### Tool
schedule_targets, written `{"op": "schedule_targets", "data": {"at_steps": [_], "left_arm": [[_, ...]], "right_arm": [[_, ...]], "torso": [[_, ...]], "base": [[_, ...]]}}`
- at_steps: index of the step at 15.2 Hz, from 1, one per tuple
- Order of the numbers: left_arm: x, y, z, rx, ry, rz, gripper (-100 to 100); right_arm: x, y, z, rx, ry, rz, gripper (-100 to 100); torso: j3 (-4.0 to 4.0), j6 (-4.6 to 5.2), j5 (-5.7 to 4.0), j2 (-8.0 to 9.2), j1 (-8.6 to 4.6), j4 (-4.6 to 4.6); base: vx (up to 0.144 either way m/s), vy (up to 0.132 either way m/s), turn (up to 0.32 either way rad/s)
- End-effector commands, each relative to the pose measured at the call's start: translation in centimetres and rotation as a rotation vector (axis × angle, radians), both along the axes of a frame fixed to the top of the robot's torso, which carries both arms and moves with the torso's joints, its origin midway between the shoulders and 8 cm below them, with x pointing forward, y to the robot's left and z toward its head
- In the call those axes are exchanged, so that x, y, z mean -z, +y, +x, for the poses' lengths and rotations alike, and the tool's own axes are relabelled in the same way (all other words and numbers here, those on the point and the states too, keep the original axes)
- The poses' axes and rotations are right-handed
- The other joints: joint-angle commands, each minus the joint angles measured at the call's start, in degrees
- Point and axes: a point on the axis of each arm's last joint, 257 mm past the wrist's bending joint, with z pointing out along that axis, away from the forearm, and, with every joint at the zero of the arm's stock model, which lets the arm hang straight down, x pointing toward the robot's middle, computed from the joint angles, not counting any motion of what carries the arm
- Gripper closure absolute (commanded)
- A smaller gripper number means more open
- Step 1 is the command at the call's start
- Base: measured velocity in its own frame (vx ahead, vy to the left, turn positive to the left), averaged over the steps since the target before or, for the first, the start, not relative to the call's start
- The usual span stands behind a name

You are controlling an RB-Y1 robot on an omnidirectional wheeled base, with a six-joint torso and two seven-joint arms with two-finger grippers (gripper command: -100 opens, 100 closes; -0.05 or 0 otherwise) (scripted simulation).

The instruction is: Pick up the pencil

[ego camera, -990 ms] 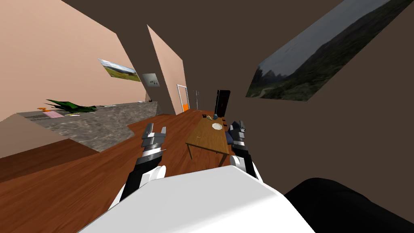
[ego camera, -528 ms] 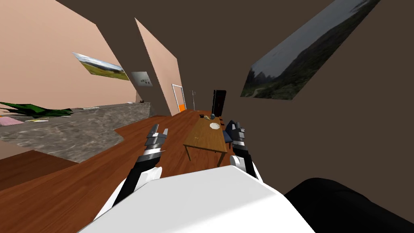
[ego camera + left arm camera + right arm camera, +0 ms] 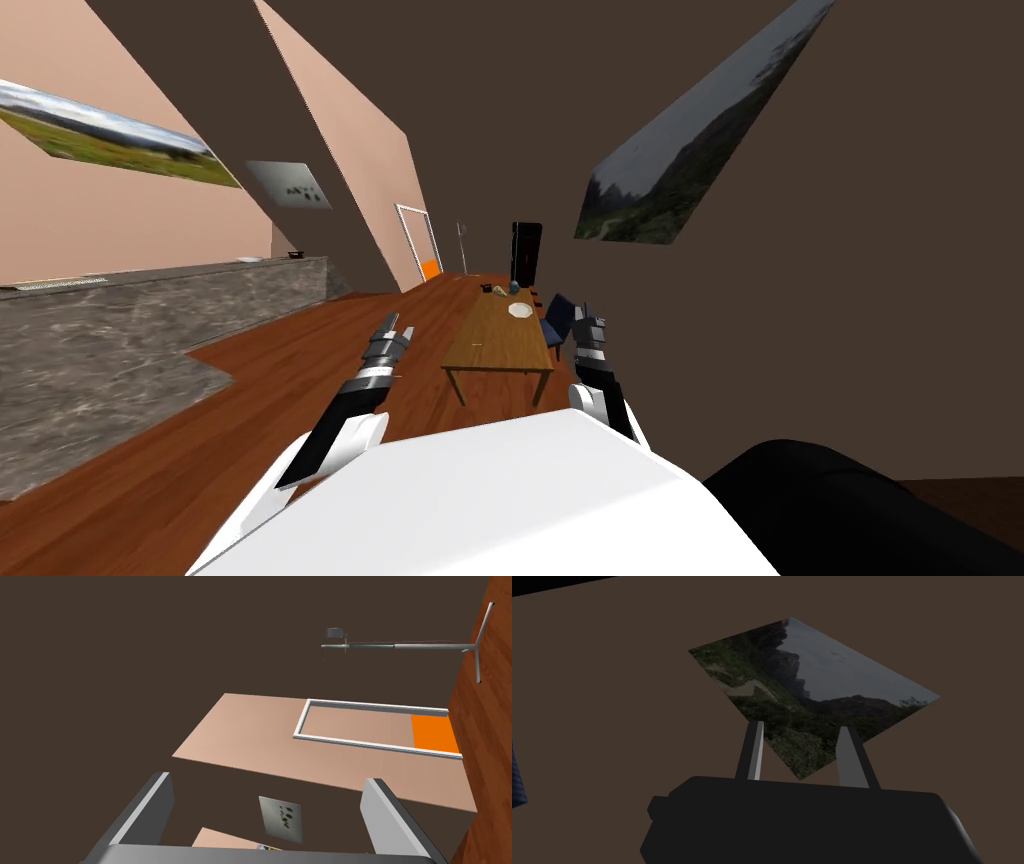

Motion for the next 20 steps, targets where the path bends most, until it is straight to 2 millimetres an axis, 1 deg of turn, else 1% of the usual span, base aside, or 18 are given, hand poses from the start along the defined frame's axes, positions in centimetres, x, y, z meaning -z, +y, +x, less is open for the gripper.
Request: {"op": "schedule_targets", "data": {"at_steps": [1, 2, 3, 5, 6, 8, 9, 10, 11, 12, 13, 14, 16, 17, 19, 20], "left_arm": [[2.1, 1.9, 0.9, -0.024, 0.069, 0.001, -100], [2.4, 1.9, 0.9, -0.027, 0.079, -0.001, -100], [3.7, 3.4, 1.4, -0.047, 0.12, -0.002, -100], [4.1, 3.5, 1.4, -0.051, 0.136, -0.005, -100], [5.6, 5.2, 1.8, -0.077, 0.183, -0.011, -100], [5.9, 5.3, 1.8, -0.08, 0.194, -0.013, -100], [7.4, 7.1, 2.1, -0.109, 0.24, -0.023, -100], [7.7, 7.2, 2.1, -0.112, 0.254, -0.026, -100], [8.4, 8.8, 2.3, -0.138, 0.28, -0.035, -100], [9.5, 9.2, 2.2, -0.148, 0.312, -0.042, -100], [9.6, 9.2, 2.2, -0.149, 0.315, -0.042, -100], [11.0, 11.1, 2.2, -0.182, 0.355, -0.059, -100], [11.5, 11.3, 2.2, -0.188, 0.375, -0.064, -100], [12.8, 13.2, 2.0, -0.223, 0.412, -0.083, -100], [13.5, 13.4, 1.9, -0.23, 0.437, -0.089, -100], [14.7, 15.3, 1.7, -0.266, 0.469, -0.113, -100]], "right_arm": [[0.0, 0.0, 0.0, 0.0, 0.0, 0.0, 0], [0.0, 0.0, 0.0, 0.0, 0.0, 0.0, 0], [0.0, 0.0, 0.0, 0.0, 0.0, 0.0, 0], [0.0, 0.0, 0.0, 0.0, 0.0, 0.0, 0], [0.0, 0.0, 0.0, 0.0, 0.0, 0.0, 0], [0.0, 0.0, 0.0, 0.0, 0.0, 0.0, 0], [0.0, 0.0, 0.0, 0.0, 0.0, 0.0, 0], [0.0, 0.0, 0.0, 0.0, 0.0, 0.0, 0], [0.0, 0.0, 0.0, 0.0, 0.0, 0.0, 0], [0.0, 0.0, 0.0, 0.0, 0.0, 0.0, 0], [0.0, 0.0, 0.0, 0.0, 0.0, 0.0, 0], [0.0, 0.0, 0.0, 0.0, 0.0, 0.0, 0], [0.0, 0.0, 0.0, 0.0, 0.0, 0.0, 0], [0.0, 0.0, 0.0, 0.0, 0.0, 0.0, 0], [0.0, 0.0, 0.0, 0.0, 0.0, 0.0, 0], [0.0, 0.0, 0.0, 0.0, 0.0, 0.0, 0]], "torso": [[0.0, 0.0, 0.0, 0.0, 0.0, 0.0], [0.0, 0.02, 0.0, -0.01, 0.01, 0.0], [0.0, 0.0, 0.0, 0.0, 0.01, 0.0], [0.0, 0.0, 0.0, -0.01, 0.02, 0.0], [0.0, -0.03, 0.0, 0.01, -0.01, 0.0], [-0.01, 0.01, 0.0, -0.01, -0.03, 0.0], [0.0, -0.03, -0.01, 0.01, -0.05, 0.0], [0.01, 0.02, -0.02, 0.02, -0.06, 0.0], [0.01, 0.02, -0.01, 0.01, -0.04, 0.0], [0.01, 0.04, -0.01, 0.01, -0.01, 0.0], [0.0, 0.01, 0.01, 0.0, 0.02, 0.0], [0.0, -0.04, 0.01, 0.0, 0.0, 0.0], [0.0, 0.0, 0.0, 0.01, 0.0, 0.0], [0.01, -0.03, 0.0, 0.02, -0.03, 0.0], [0.01, 0.0, -0.01, 0.02, -0.02, 0.01], [0.02, -0.03, -0.01, 0.03, -0.04, 0.01]], "base": [[0.021, 0.035, -0.29], [0.017, 0.038, -0.247], [0.022, 0.039, -0.373], [0.015, 0.04, -0.179], [0.016, 0.027, -0.221], [0.012, 0.028, -0.206], [0.011, 0.025, -0.314], [0.01, 0.034, -0.343], [0.011, 0.042, -0.399], [0.01, 0.049, -0.302], [0.006, 0.04, -0.08], [0.009, 0.037, -0.256], [0.005, 0.036, -0.222], [0.003, 0.032, -0.302], [0.001, 0.036, -0.221], [-0.003, 0.031, -0.338]]}}
